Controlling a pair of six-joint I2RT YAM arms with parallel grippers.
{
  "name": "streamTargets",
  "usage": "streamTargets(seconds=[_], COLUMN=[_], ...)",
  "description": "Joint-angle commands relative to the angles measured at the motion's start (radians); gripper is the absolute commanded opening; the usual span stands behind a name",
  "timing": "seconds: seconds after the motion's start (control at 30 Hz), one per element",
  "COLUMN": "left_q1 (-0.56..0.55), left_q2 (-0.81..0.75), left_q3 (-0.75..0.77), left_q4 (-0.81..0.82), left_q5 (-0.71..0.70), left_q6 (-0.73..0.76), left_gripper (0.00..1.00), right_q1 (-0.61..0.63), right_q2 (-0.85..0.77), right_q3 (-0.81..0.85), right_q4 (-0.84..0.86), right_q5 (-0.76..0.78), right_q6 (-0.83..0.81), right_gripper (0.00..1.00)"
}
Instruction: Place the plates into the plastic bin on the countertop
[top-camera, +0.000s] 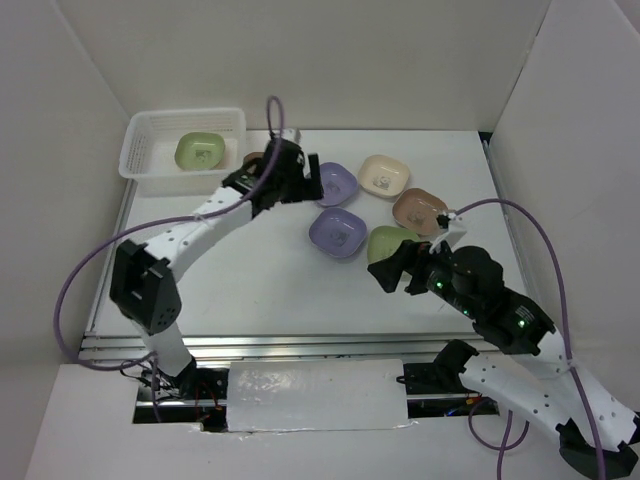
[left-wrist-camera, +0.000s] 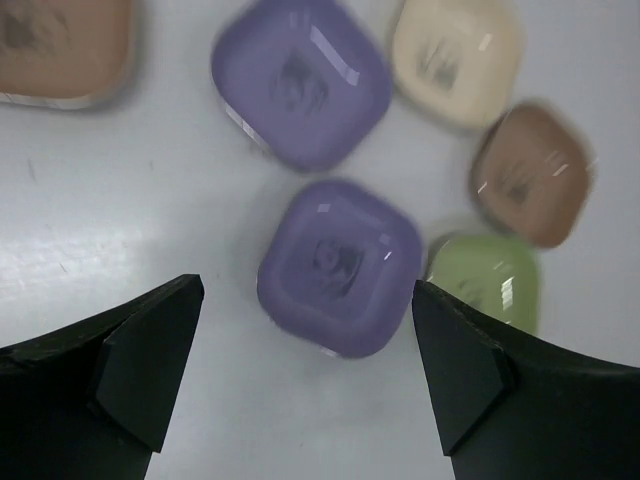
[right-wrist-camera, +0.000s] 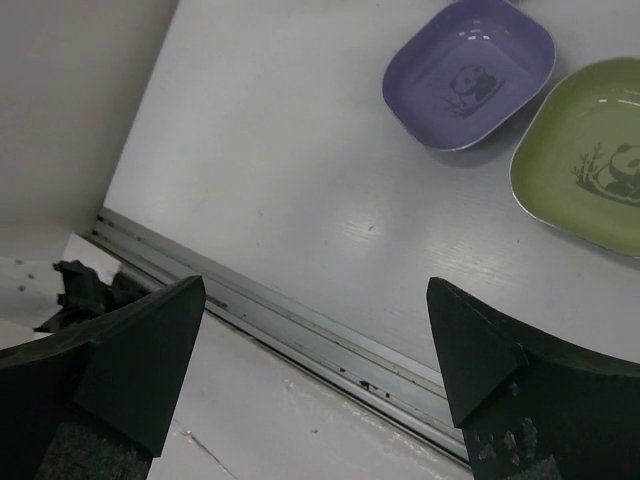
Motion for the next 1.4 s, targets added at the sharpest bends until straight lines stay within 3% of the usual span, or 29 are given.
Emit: streamTargets(seconds=[0.0,0.27,0.37,0.53,0.57,0.6,0.7,0.9,1.03,1.2,1.3,1.37], left_q1=[-0.081,-0.121,-0.115,-0.112,-0.114,-0.118,-0.144,-0.191,-0.108,0.137,0.353,0.427], left_q2=[0.100,0.313,0.379,0.455,0.456,0.449,0.326,0.023,-0.096,-0.107,-0.067,-0.035], left_q3=[-0.057,-0.036,-0.034,-0.053,-0.057,-0.065,-0.152,-0.234,-0.197,-0.079,-0.010,0.045], left_q4=[-0.042,-0.016,0.010,0.054,0.056,0.054,0.057,-0.080,-0.121,-0.125,-0.102,-0.059], left_q5=[-0.067,-0.144,-0.126,-0.102,-0.096,-0.099,-0.133,-0.251,-0.325,-0.227,-0.097,-0.025], left_q6=[0.082,0.101,0.105,0.090,0.087,0.079,0.052,-0.004,0.006,0.039,0.019,0.027], left_gripper=[0.99,0.99,0.94,0.63,0.42,0.30,0.02,0.00,0.00,0.00,0.00,0.00], right_q1=[-0.006,-0.003,-0.003,-0.003,-0.001,0.000,0.000,0.003,0.003,0.003,0.003,0.003], right_q2=[-0.071,-0.128,-0.139,-0.133,-0.131,-0.131,-0.128,-0.108,-0.067,-0.036,-0.022,-0.012], right_q3=[0.056,0.057,0.055,0.066,0.072,0.073,0.086,0.087,0.084,0.072,0.063,0.064], right_q4=[-0.032,-0.061,-0.061,-0.071,-0.071,-0.071,-0.077,-0.058,-0.014,0.017,0.031,0.031], right_q5=[0.033,-0.001,-0.004,-0.016,-0.022,-0.025,-0.022,-0.019,-0.036,-0.045,-0.036,-0.038], right_q6=[0.025,0.062,0.068,0.073,0.073,0.076,0.074,0.065,0.056,0.047,0.041,0.033], right_gripper=[1.00,1.00,1.00,1.00,1.00,1.00,1.00,1.00,1.00,1.00,1.00,1.00])
